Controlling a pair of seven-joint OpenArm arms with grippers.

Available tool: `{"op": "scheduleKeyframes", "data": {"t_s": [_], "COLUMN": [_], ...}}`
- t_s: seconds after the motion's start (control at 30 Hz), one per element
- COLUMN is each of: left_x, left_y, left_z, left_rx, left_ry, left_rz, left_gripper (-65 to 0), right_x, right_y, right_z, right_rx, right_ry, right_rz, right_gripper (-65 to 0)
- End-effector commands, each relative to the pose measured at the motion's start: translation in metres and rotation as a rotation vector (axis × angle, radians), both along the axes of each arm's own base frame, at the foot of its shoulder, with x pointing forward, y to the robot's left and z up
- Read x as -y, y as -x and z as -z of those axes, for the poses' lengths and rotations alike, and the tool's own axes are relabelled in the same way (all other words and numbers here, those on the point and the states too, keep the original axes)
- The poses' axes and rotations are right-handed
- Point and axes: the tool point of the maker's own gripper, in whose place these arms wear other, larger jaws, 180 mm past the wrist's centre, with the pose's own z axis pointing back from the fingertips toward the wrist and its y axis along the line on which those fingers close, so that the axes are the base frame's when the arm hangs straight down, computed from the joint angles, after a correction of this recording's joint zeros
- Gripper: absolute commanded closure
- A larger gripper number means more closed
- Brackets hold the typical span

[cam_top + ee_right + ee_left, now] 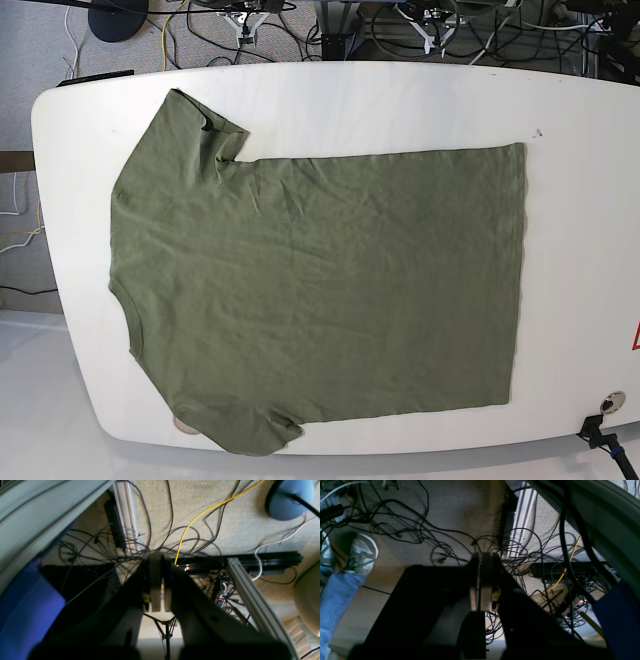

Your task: Fold the T-shirt properly

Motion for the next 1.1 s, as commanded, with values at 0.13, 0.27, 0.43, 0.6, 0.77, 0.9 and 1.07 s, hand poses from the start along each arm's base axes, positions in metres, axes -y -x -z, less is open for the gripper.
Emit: {"op": "scheduleKeyframes", "data": {"t_s": [0.13, 0.27, 0.43, 0.6, 0.77, 0.9, 1.07], "left_x": [0.0, 0.002, 0.001, 0.0, 0.001, -0.001, 0.002], "left_y": [-0.006, -0.006, -0.006, -0.006, -0.004, -0.002, -0.003], "left_z": [0.0, 0.0, 0.0, 0.0, 0.0, 0.0, 0.0], "left_rx": [0.016, 0.014, 0.013, 0.002, -0.007, -0.019, -0.013], "left_ry": [0.0, 0.001, 0.0, -0.001, -0.001, -0.005, 0.001], "left_rz": [0.0, 0.0, 0.0, 0.0, -0.001, -0.009, -0.005], "left_gripper": [0.0, 0.0, 0.0, 0.0, 0.0, 0.0, 0.0], "right_x": [-0.002, 0.0, -0.001, -0.001, -0.001, 0.001, -0.007], "right_y": [0.0, 0.004, 0.005, 0.006, 0.003, 0.003, -0.005], "right_z": [0.0, 0.0, 0.0, 0.0, 0.0, 0.0, 0.0], "right_rx": [0.002, -0.008, -0.01, -0.013, -0.005, -0.003, 0.027], "right_ry": [-0.018, -0.015, -0.017, -0.015, -0.017, -0.012, -0.037], "right_rz": [0.001, 0.0, 0.0, 0.002, -0.004, -0.006, -0.01], "right_gripper": [-1.2, -1.2, -1.2, -1.1, -1.1, -1.1, -0.8]}}
